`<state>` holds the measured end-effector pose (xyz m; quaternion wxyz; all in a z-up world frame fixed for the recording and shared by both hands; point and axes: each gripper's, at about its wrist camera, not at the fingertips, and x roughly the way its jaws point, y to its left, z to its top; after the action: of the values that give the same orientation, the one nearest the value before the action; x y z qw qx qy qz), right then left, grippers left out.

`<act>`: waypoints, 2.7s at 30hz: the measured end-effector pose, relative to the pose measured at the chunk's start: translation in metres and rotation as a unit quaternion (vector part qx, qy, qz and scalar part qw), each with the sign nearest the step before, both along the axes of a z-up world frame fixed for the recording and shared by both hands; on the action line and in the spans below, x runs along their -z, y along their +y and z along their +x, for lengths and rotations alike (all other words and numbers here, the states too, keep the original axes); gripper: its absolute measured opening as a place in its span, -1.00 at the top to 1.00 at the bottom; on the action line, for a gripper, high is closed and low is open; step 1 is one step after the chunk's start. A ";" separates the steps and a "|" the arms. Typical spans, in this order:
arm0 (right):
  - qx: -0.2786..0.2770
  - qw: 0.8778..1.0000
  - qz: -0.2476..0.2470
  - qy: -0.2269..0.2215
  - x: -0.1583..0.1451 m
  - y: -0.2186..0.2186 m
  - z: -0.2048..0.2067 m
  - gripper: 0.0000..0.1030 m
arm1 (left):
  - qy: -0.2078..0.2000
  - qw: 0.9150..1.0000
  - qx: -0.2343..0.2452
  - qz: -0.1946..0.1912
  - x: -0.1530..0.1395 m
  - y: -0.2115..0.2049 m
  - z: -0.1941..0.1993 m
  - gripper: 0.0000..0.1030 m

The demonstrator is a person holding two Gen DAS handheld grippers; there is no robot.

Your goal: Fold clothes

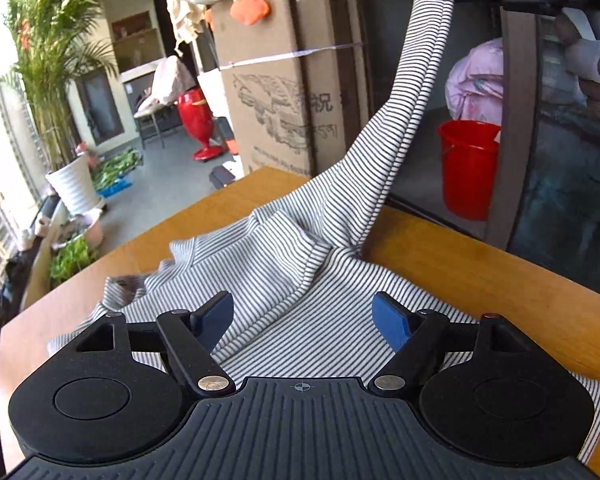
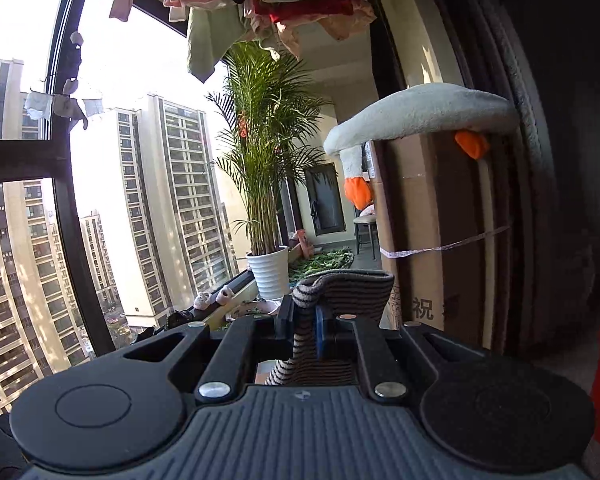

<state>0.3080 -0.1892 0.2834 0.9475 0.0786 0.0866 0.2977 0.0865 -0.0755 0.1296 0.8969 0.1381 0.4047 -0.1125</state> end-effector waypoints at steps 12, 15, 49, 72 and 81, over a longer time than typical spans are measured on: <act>-0.009 0.999 -0.006 0.041 0.060 0.019 0.010 0.82 | 0.014 0.999 -0.029 0.008 0.109 0.124 0.185 0.49; -0.024 0.999 -0.016 0.035 0.057 0.036 0.006 0.82 | -0.011 0.998 -0.059 -0.027 0.088 0.171 0.194 0.70; -0.079 0.993 -0.074 0.052 0.068 0.096 -0.022 0.80 | -0.050 0.998 -0.035 0.006 0.118 0.127 0.256 0.77; -0.144 0.982 -0.117 0.025 0.067 0.157 -0.048 0.80 | -0.198 0.938 -0.282 -0.035 -0.029 0.363 0.070 0.79; -0.153 0.964 -0.187 0.107 0.122 0.131 -0.067 -0.21 | -0.115 0.953 -0.267 -0.086 0.040 0.305 0.037 0.10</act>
<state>0.2413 -0.0582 0.1610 0.8737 -0.0830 0.2526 0.4075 0.1235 0.2292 0.0891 0.9432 -0.0410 0.3096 0.1134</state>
